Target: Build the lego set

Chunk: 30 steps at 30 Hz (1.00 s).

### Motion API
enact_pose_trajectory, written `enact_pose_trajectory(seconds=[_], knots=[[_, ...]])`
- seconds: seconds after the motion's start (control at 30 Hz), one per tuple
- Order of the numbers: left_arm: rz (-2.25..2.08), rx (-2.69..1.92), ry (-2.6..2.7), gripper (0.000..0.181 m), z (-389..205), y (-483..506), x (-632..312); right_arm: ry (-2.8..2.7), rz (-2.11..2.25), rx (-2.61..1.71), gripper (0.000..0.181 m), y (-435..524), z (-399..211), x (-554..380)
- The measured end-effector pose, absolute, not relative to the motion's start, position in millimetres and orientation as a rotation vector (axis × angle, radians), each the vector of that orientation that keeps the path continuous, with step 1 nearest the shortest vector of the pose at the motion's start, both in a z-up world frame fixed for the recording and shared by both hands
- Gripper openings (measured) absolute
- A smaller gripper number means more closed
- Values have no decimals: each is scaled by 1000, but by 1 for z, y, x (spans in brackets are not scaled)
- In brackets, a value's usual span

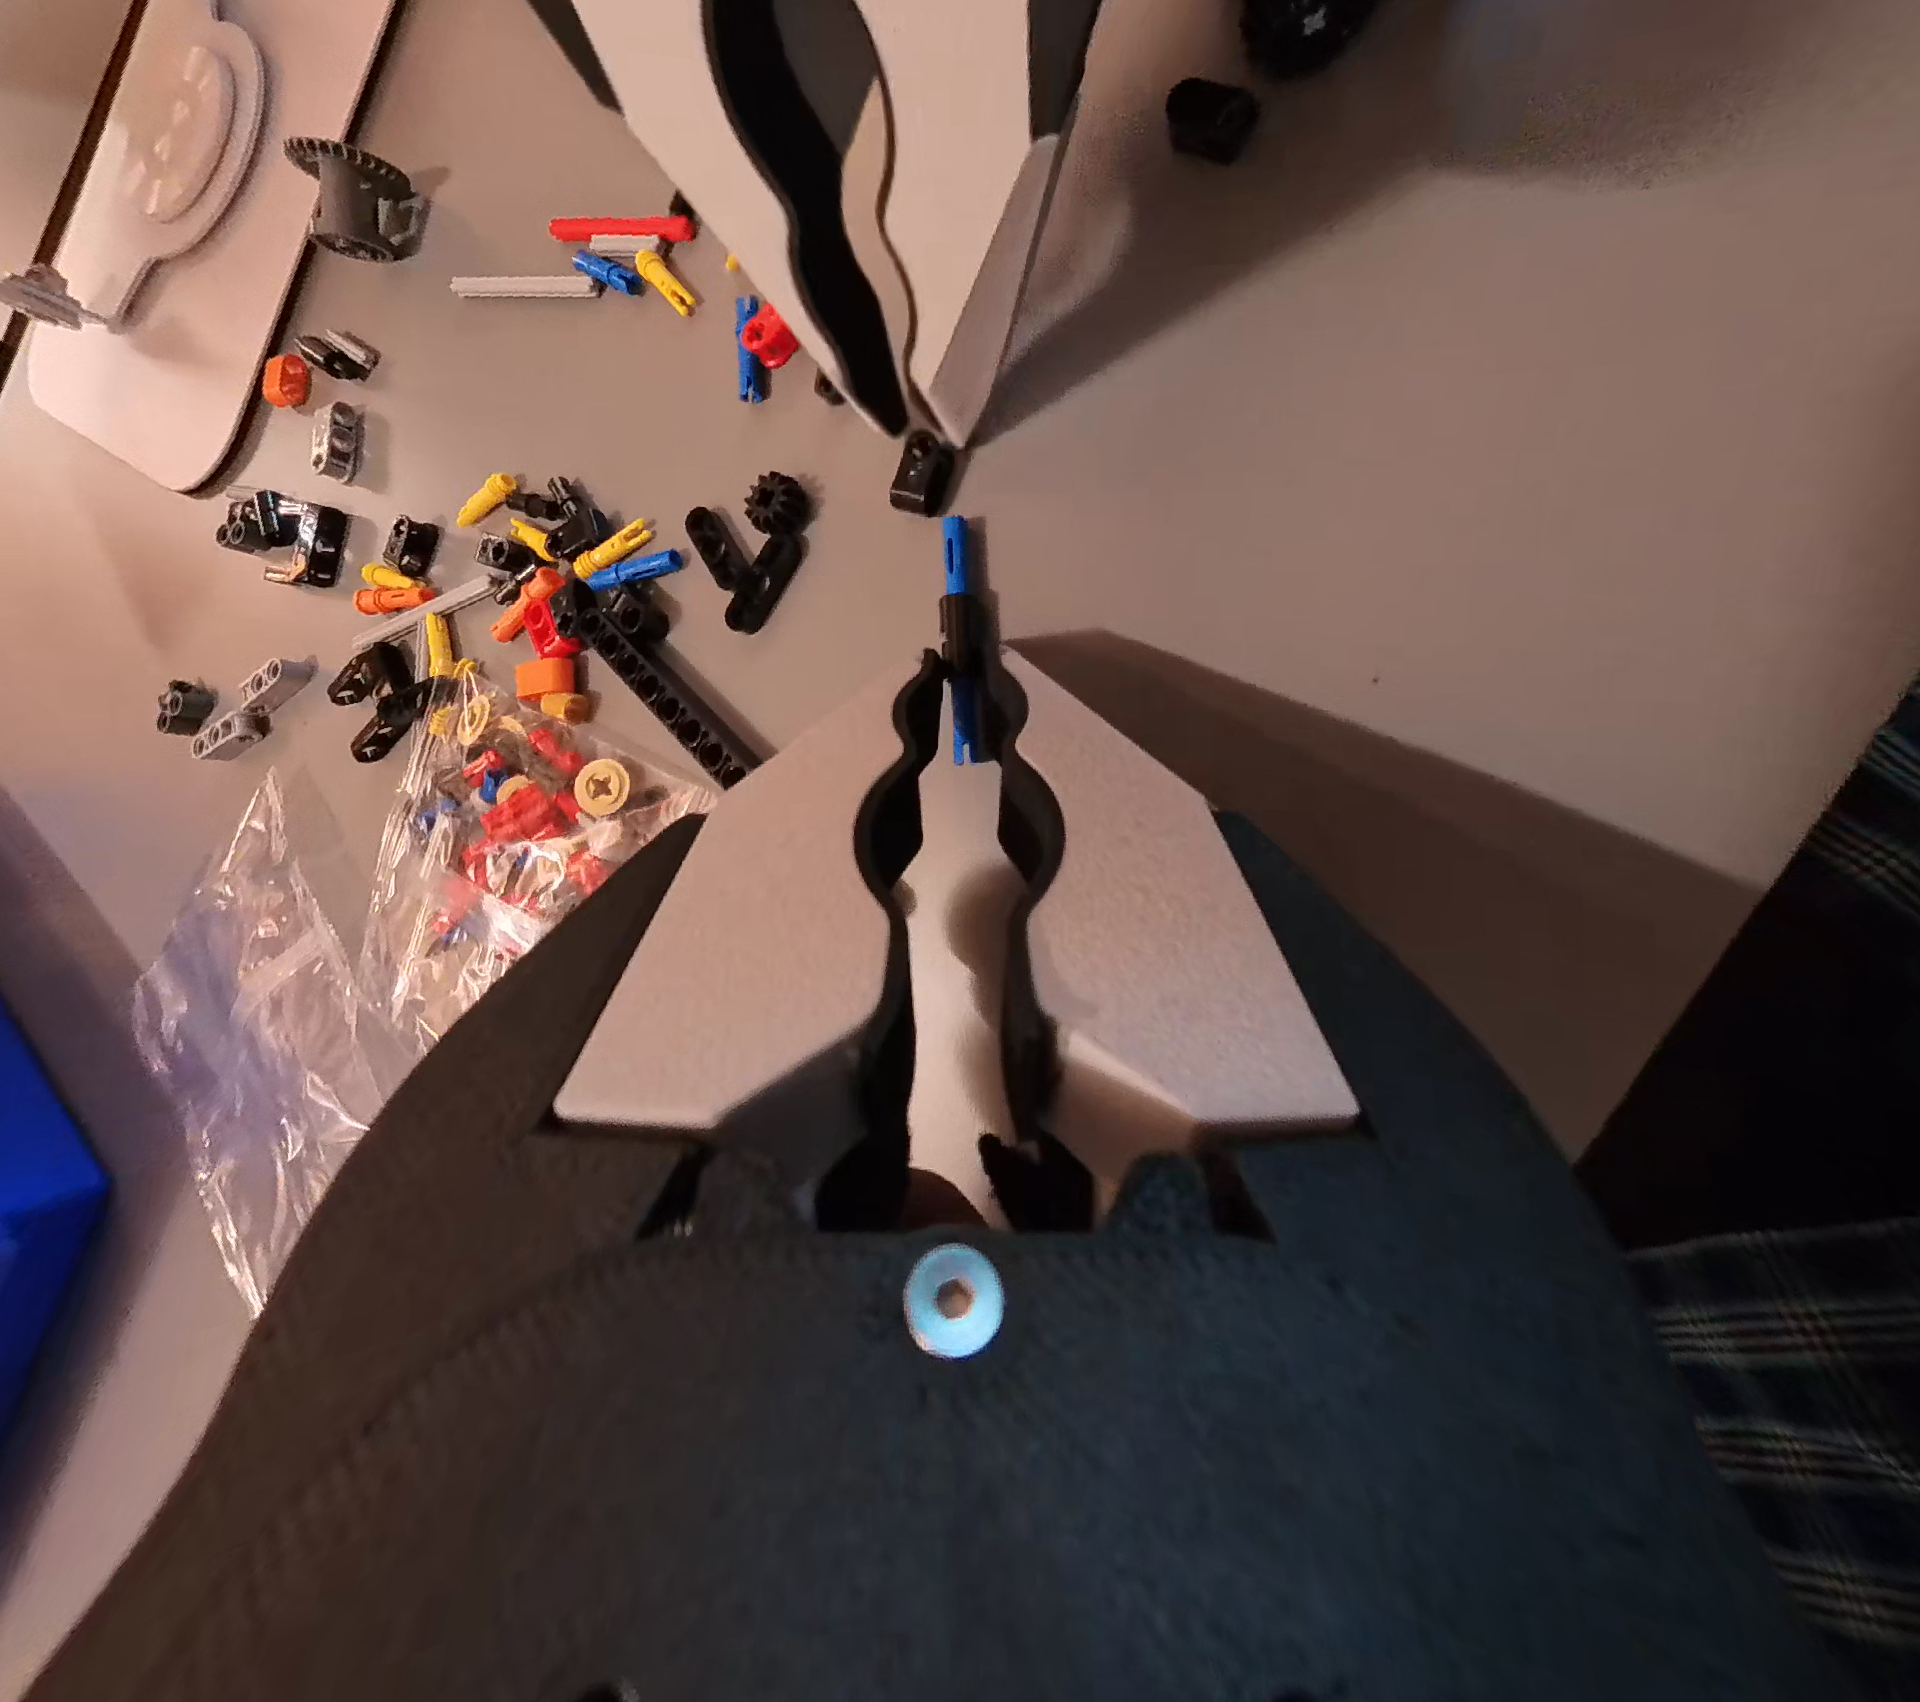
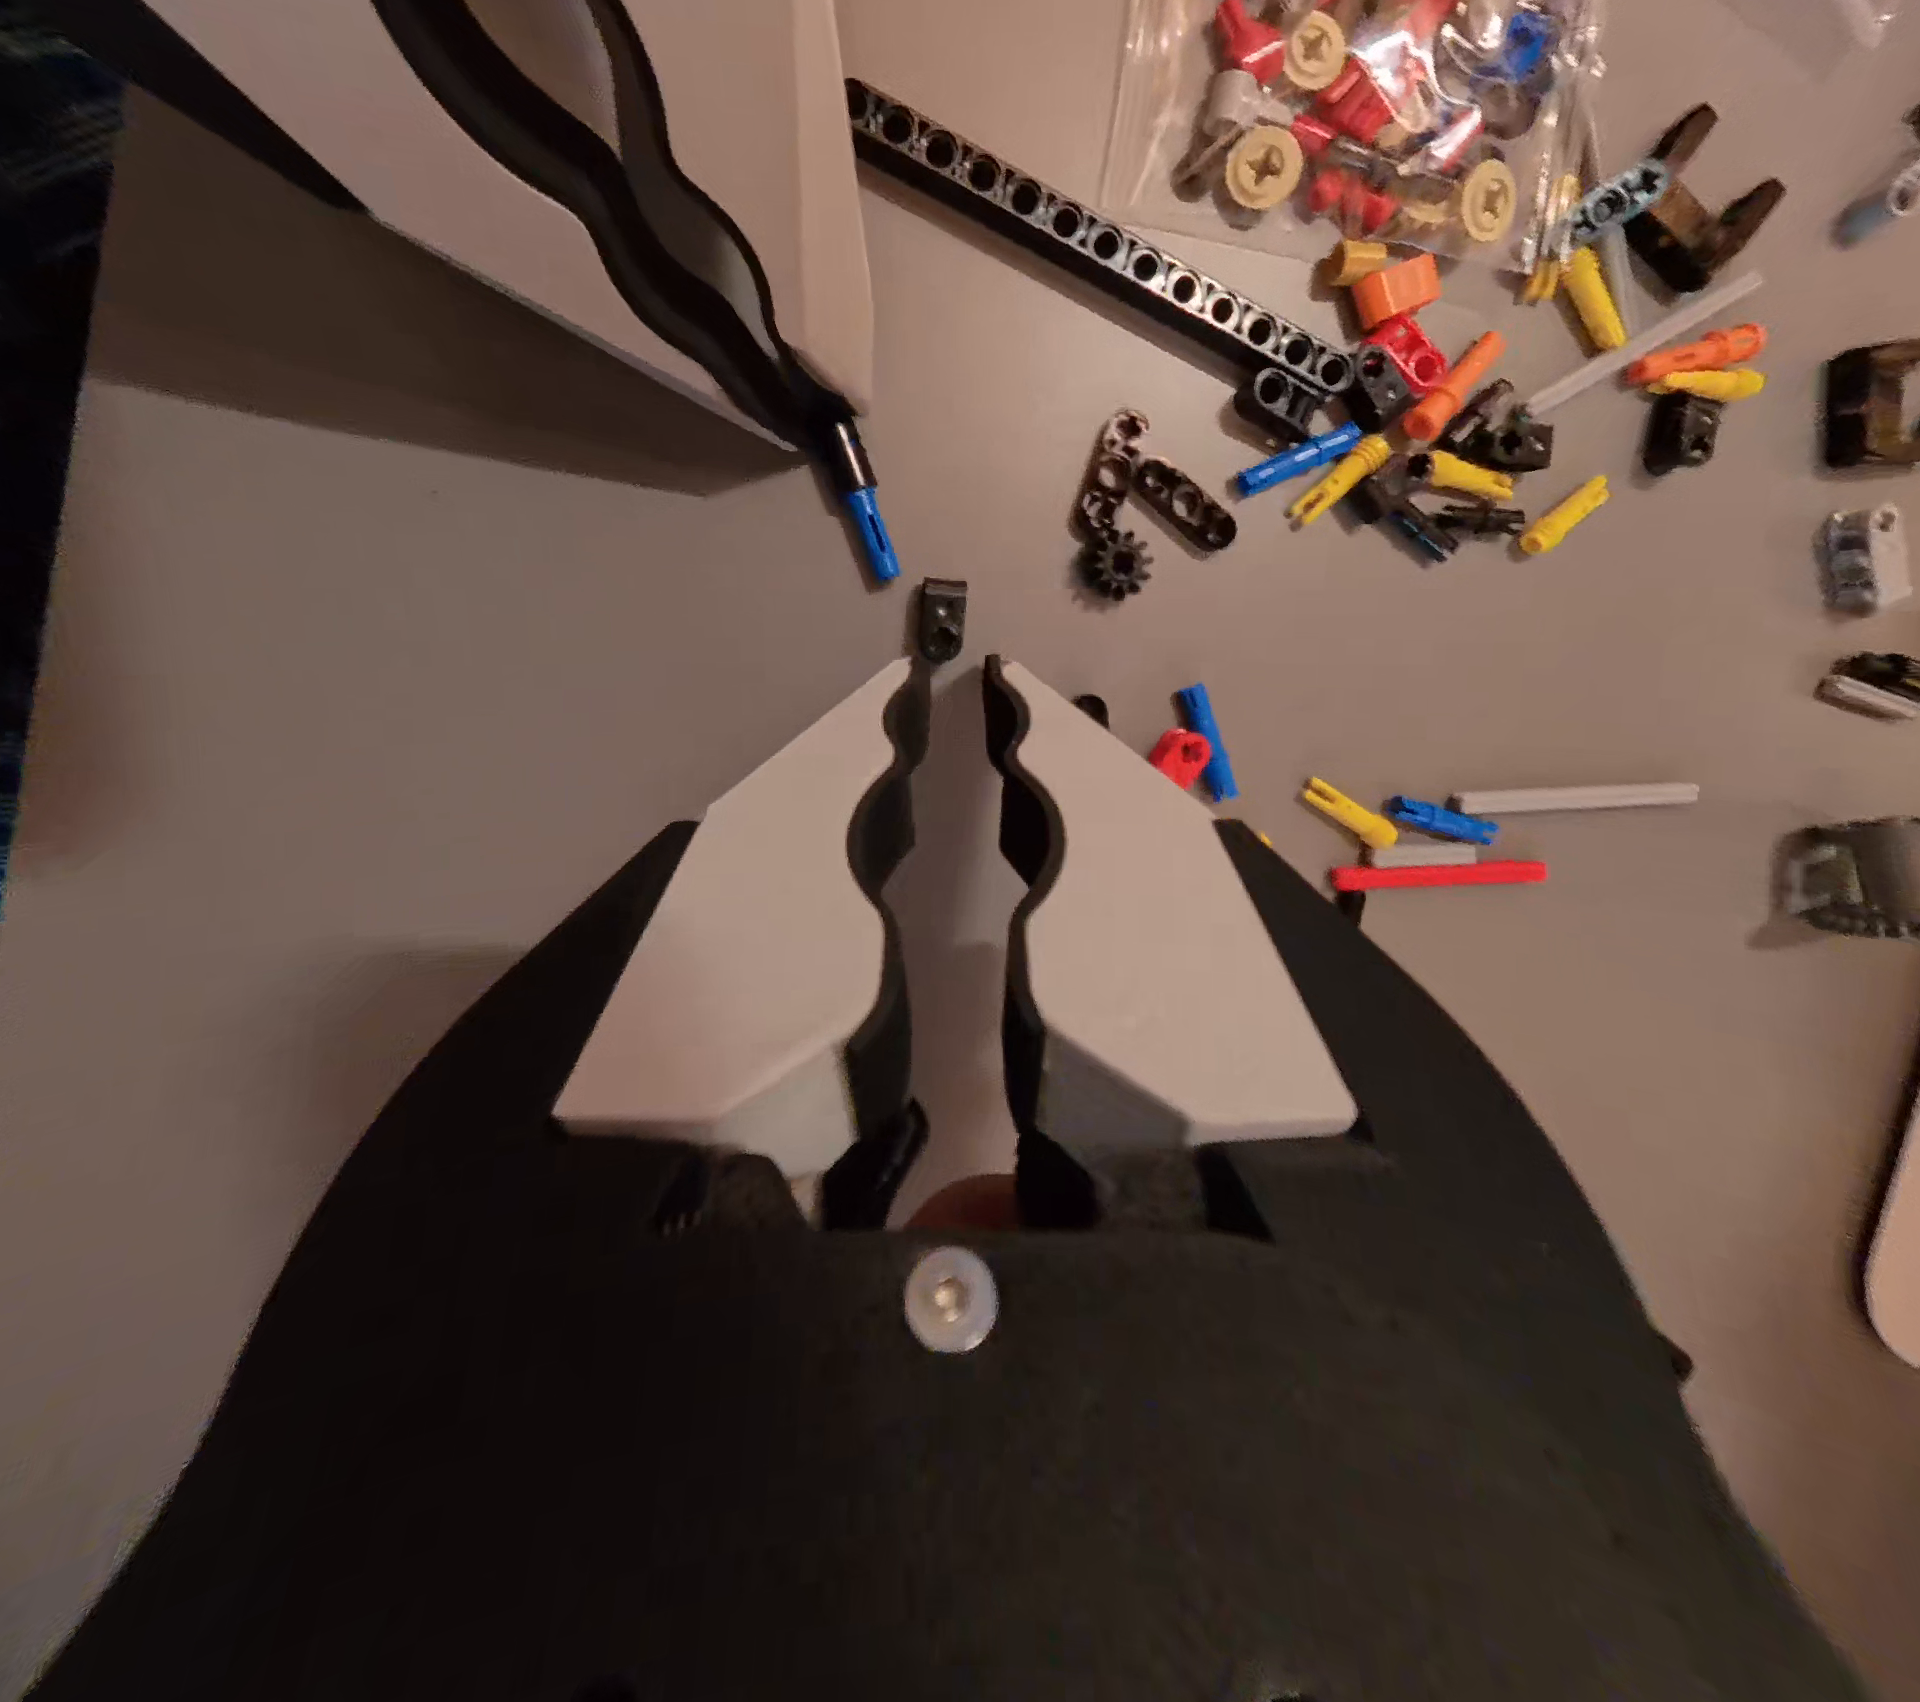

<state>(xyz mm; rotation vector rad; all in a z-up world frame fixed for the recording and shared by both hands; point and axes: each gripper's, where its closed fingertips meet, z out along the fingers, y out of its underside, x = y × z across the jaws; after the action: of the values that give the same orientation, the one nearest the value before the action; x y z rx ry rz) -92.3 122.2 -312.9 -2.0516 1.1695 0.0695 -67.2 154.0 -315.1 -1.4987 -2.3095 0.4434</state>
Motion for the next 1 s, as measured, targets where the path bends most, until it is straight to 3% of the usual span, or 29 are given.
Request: enact_pose_trajectory(seconds=[0.03,1.0], knots=[[74,-2052,1169,4,-313,123,-93,-2319,450,-1494,6,153,-315,-68],[72,-2058,1155,4,-311,119,-98,-2331,476,-1448,1,143,-309,-74]])
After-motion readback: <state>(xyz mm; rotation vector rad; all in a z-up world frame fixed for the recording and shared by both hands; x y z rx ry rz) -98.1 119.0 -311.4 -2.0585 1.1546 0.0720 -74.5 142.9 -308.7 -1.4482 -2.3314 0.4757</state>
